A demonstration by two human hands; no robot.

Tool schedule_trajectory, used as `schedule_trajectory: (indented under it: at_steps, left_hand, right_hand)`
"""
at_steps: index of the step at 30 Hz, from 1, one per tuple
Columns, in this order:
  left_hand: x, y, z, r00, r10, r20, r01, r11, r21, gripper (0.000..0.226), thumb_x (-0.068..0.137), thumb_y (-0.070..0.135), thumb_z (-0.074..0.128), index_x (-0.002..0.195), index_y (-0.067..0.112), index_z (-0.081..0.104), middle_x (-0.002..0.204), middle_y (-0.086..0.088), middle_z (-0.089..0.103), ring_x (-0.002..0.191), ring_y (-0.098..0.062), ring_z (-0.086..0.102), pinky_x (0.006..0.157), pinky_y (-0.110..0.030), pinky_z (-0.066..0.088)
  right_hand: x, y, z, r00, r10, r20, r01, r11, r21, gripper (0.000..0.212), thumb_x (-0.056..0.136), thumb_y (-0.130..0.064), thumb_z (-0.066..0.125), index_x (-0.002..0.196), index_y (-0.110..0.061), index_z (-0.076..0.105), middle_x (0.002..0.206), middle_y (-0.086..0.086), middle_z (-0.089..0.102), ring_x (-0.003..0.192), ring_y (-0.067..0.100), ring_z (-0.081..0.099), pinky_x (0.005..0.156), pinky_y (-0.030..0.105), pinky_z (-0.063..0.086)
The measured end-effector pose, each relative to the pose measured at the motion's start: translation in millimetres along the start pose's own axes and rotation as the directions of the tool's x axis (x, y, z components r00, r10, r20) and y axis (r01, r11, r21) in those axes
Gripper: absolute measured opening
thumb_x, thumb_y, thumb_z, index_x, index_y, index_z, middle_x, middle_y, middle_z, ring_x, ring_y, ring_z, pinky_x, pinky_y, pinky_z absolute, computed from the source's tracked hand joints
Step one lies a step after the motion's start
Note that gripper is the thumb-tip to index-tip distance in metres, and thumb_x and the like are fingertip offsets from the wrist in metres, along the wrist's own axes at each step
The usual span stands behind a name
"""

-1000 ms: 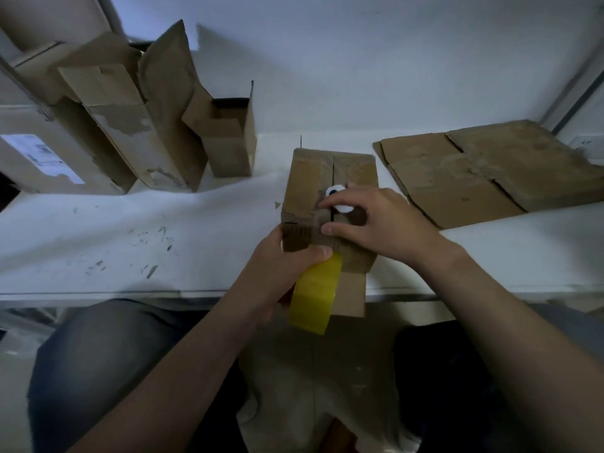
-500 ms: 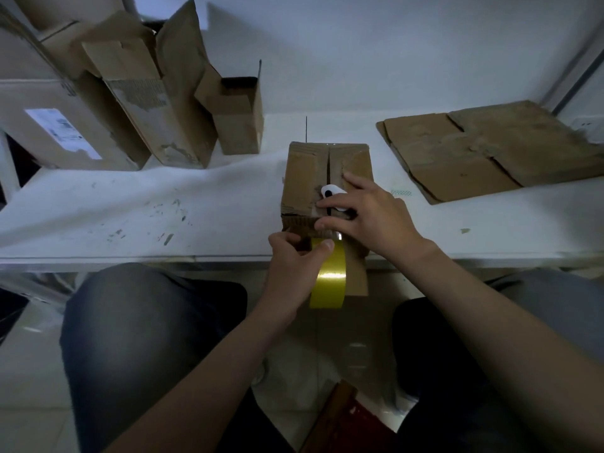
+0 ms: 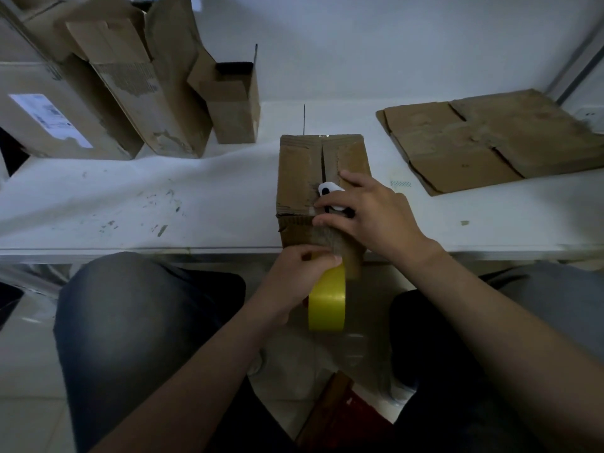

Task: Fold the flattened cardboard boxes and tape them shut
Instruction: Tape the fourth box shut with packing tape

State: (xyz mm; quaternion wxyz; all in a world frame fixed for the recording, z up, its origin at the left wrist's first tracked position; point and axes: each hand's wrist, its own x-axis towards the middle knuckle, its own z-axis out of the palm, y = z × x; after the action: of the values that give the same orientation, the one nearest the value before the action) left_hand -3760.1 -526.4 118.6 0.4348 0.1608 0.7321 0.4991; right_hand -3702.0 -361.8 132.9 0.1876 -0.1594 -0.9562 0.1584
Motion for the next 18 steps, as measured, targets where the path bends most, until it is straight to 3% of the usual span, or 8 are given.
schedule_trajectory:
  at_steps: [5, 12, 16, 18]
  left_hand:
    - [-5.4, -13.7, -3.6, 1.000, -0.025, 0.007, 0.026, 0.999, -0.038, 0.011, 0.090, 0.033, 0.071, 0.099, 0.029, 0.076, 0.101, 0.005, 0.072, 0.092, -0.014, 0.068, 0.077, -0.032, 0.057]
    - [4.5, -23.2, 4.2, 0.994, 0.039, -0.102, -0.034, 0.998, 0.050, 0.029, 0.090, 0.046, 0.067, 0.117, 0.033, 0.066, 0.111, 0.010, 0.063, 0.101, -0.012, 0.062, 0.089, -0.039, 0.055]
    - [6.0, -28.5, 7.9, 0.993, -0.093, -0.072, 0.094, 0.996, 0.009, 0.028, 0.092, 0.050, 0.063, 0.112, 0.030, 0.064, 0.109, 0.003, 0.065, 0.098, -0.017, 0.066, 0.087, -0.044, 0.058]
    - [6.1, -32.8, 9.4, 0.995, -0.091, -0.037, 0.090, 0.995, -0.037, 0.025, 0.094, 0.045, 0.064, 0.113, 0.030, 0.061, 0.109, 0.003, 0.065, 0.099, -0.018, 0.067, 0.084, -0.041, 0.060]
  right_hand:
    - [-12.0, -2.4, 0.6, 0.999, -0.046, -0.022, 0.046, 0.999, -0.026, 0.035, 0.081, -0.069, 0.063, 0.105, -0.046, 0.072, 0.135, 0.007, 0.061, 0.134, 0.015, 0.049, 0.070, 0.038, 0.054]
    - [-10.7, -1.1, 7.3, 0.998, -0.021, -0.061, 0.023, 0.999, 0.032, 0.031, 0.082, -0.065, 0.065, 0.106, -0.046, 0.072, 0.137, 0.005, 0.058, 0.133, 0.016, 0.050, 0.075, 0.040, 0.053]
    - [-7.7, 1.7, 11.0, 0.997, -0.017, -0.075, 0.018, 1.000, 0.013, 0.034, 0.082, -0.066, 0.063, 0.108, -0.046, 0.071, 0.139, 0.007, 0.056, 0.128, 0.019, 0.055, 0.075, 0.037, 0.051]
    - [-8.4, 1.1, 11.9, 0.995, -0.027, -0.093, 0.029, 0.999, 0.015, 0.034, 0.083, -0.060, 0.067, 0.111, -0.040, 0.072, 0.135, 0.009, 0.059, 0.131, 0.021, 0.052, 0.073, 0.038, 0.051]
